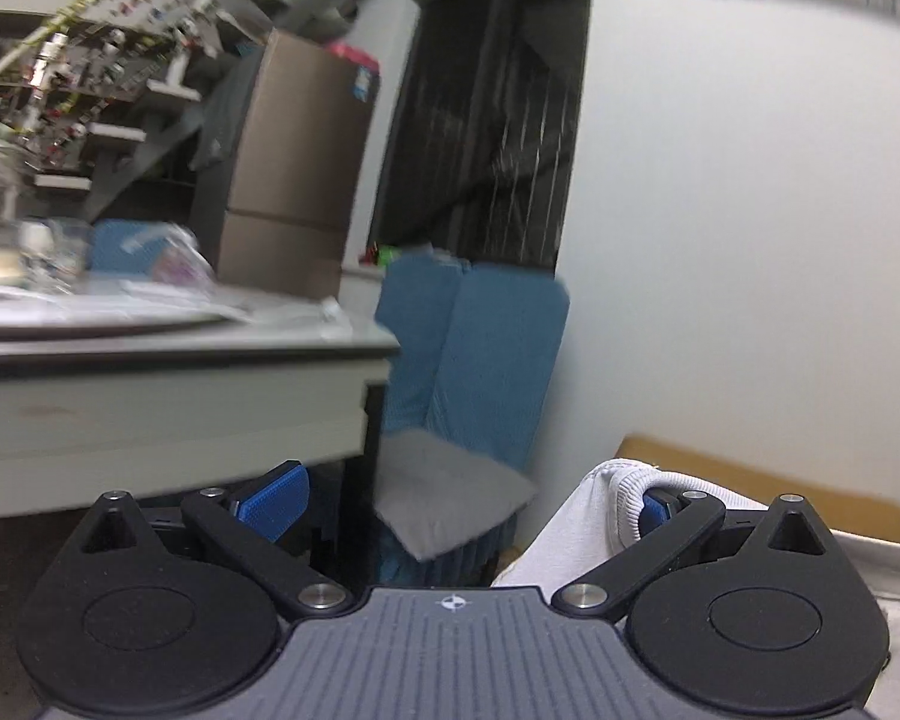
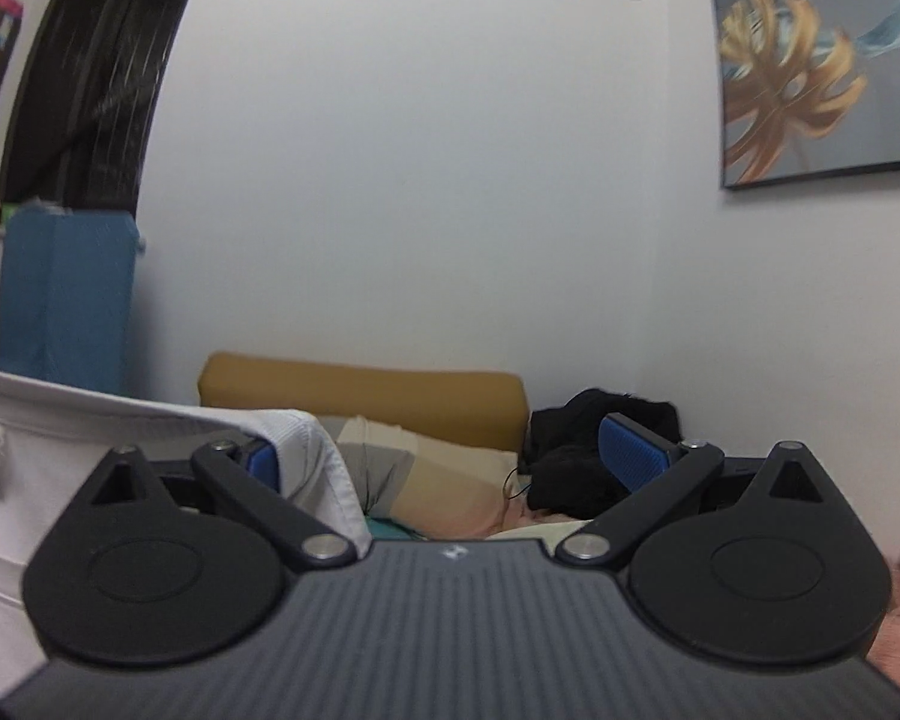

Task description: Fold clothes

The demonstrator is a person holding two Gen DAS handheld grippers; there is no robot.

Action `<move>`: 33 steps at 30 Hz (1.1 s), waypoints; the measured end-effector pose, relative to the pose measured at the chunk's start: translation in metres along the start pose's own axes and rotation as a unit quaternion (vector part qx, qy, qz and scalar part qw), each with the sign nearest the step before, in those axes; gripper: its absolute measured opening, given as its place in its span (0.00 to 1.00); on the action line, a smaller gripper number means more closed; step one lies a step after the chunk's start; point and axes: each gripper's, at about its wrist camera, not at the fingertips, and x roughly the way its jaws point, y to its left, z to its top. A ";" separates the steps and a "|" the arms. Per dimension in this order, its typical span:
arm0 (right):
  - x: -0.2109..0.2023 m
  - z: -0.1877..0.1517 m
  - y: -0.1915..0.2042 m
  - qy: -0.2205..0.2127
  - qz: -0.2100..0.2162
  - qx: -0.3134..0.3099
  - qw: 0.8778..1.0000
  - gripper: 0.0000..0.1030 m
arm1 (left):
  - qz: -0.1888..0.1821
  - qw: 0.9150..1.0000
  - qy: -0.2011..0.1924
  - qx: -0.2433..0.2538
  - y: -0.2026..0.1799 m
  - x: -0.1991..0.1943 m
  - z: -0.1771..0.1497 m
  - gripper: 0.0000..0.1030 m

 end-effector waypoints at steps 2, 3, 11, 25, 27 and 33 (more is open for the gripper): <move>0.062 -0.021 0.026 0.007 0.000 -0.017 1.000 1.00 | 0.007 1.000 0.010 0.018 -0.028 0.067 -0.028 1.00; 0.092 -0.031 0.038 0.010 0.000 -0.025 1.000 1.00 | 0.009 0.999 0.014 0.029 -0.041 0.099 -0.043 1.00; 0.269 -0.149 0.111 0.119 0.065 -0.104 0.985 1.00 | -0.017 0.982 0.154 0.105 -0.082 0.297 -0.182 1.00; 0.275 -0.205 0.150 0.277 0.199 -0.124 0.932 1.00 | -0.101 0.901 0.330 0.263 -0.069 0.339 -0.227 1.00; 0.262 -0.190 0.139 0.276 0.197 -0.089 0.937 1.00 | -0.113 0.910 0.311 0.251 -0.058 0.313 -0.213 1.00; 0.167 -0.149 0.086 0.239 0.205 0.009 0.949 1.00 | -0.163 0.930 0.284 0.169 0.010 0.208 -0.176 1.00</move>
